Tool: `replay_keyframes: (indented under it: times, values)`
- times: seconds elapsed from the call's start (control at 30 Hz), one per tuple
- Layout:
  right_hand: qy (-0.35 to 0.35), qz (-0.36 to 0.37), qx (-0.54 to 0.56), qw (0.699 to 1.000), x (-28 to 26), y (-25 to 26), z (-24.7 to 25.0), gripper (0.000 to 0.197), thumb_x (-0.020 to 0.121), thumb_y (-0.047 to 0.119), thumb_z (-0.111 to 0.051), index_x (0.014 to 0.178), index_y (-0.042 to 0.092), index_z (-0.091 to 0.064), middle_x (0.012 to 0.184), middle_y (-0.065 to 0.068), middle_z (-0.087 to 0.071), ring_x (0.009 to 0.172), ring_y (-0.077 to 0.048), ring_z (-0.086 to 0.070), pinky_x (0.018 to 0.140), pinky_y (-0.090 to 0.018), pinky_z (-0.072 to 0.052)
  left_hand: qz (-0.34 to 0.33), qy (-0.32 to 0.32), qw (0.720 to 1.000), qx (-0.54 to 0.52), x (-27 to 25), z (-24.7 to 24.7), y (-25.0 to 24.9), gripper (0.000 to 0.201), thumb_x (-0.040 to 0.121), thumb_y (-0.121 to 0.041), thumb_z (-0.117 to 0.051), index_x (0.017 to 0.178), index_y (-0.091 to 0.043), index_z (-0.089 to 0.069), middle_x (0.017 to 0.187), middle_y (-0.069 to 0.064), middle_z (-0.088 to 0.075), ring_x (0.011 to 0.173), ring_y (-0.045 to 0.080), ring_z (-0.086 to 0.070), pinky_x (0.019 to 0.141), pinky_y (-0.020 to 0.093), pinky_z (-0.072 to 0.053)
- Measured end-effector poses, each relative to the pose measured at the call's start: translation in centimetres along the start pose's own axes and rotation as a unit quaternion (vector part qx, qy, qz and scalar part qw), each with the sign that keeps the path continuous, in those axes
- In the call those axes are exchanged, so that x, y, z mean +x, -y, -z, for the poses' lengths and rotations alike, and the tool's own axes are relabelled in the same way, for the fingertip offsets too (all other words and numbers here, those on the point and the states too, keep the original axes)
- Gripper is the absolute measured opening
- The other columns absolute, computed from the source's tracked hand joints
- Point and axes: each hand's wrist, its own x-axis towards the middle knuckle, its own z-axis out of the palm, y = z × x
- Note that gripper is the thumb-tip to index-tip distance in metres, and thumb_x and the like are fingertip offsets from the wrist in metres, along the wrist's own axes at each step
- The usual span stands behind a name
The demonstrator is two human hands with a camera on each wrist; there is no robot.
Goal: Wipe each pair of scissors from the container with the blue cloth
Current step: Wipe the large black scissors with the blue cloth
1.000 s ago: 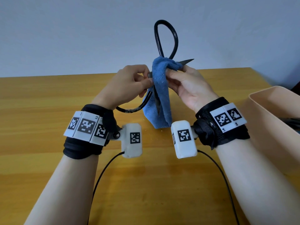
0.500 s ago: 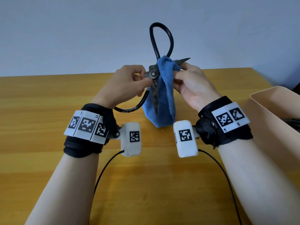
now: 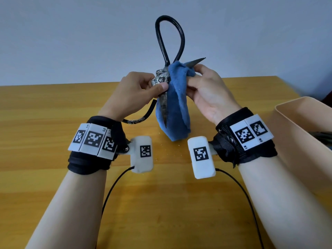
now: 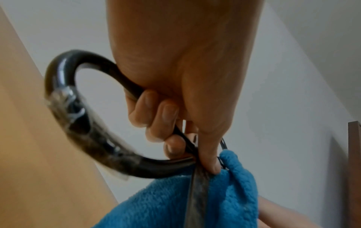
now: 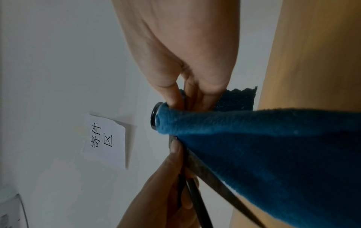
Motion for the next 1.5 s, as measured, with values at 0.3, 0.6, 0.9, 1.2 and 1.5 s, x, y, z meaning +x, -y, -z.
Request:
replay_keyframes:
  times: [0.3, 0.6, 0.9, 1.2, 1.5]
  values:
    - [-0.022, -0.001, 0.004, 1.000, 0.1, -0.3, 0.3, 0.021, 0.093, -0.011, -0.052, 0.109, 0.002, -0.057, 0.102, -0.017, -0.067, 0.088, -0.024, -0.069, 0.084, -0.037, -0.058, -0.001, 0.005, 1.000, 0.008, 0.1, -0.3, 0.2, 0.051, 0.094, -0.045, -0.066, 0.077, 0.002, -0.058, 0.059, 0.001, -0.055, 0.061, 0.020, -0.049, 0.062, 0.028, -0.034]
    - [-0.063, 0.006, -0.001, 0.998, 0.1, -0.3, 0.5, 0.020, 0.086, -0.002, -0.071, 0.097, 0.010, -0.057, 0.097, -0.013, -0.067, 0.079, -0.020, -0.066, 0.066, -0.025, -0.054, -0.011, 0.017, 1.000, -0.013, 0.2, -0.5, 0.3, 0.049, 0.093, -0.045, -0.068, 0.080, 0.001, -0.064, 0.059, 0.002, -0.053, 0.050, 0.005, -0.041, 0.049, 0.012, -0.030]
    - [-0.038, 0.013, 0.019, 0.999, 0.3, -0.2, 0.5, 0.026, 0.089, -0.012, -0.060, 0.108, 0.005, -0.055, 0.098, -0.013, -0.069, 0.090, -0.026, -0.066, 0.077, -0.034, -0.055, -0.003, 0.014, 1.000, -0.025, 0.2, -0.2, 0.9, 0.052, 0.094, -0.044, -0.068, 0.081, 0.006, -0.061, 0.058, 0.003, -0.051, 0.052, 0.009, -0.041, 0.049, 0.014, -0.031]
    - [-0.088, 0.016, 0.048, 0.995, 0.2, -0.4, 0.4, 0.024, 0.090, 0.004, -0.069, 0.112, 0.003, -0.058, 0.098, -0.014, -0.067, 0.088, -0.028, -0.063, 0.079, -0.036, -0.055, -0.004, 0.028, 0.999, -0.022, 0.2, -0.7, 0.3, 0.046, 0.093, -0.044, -0.068, 0.079, 0.000, -0.065, 0.057, 0.002, -0.053, 0.051, 0.006, -0.043, 0.051, 0.014, -0.033]
    - [-0.101, 0.017, 0.054, 0.993, 0.2, -0.1, 0.6, 0.025, 0.088, -0.004, -0.067, 0.110, 0.003, -0.058, 0.099, -0.014, -0.066, 0.080, -0.023, -0.061, 0.063, -0.024, -0.053, 0.007, 0.029, 0.999, -0.026, 0.2, -0.4, 0.4, 0.045, 0.093, -0.043, -0.069, 0.074, -0.003, -0.063, 0.055, 0.000, -0.051, 0.048, 0.006, -0.041, 0.048, 0.012, -0.031]
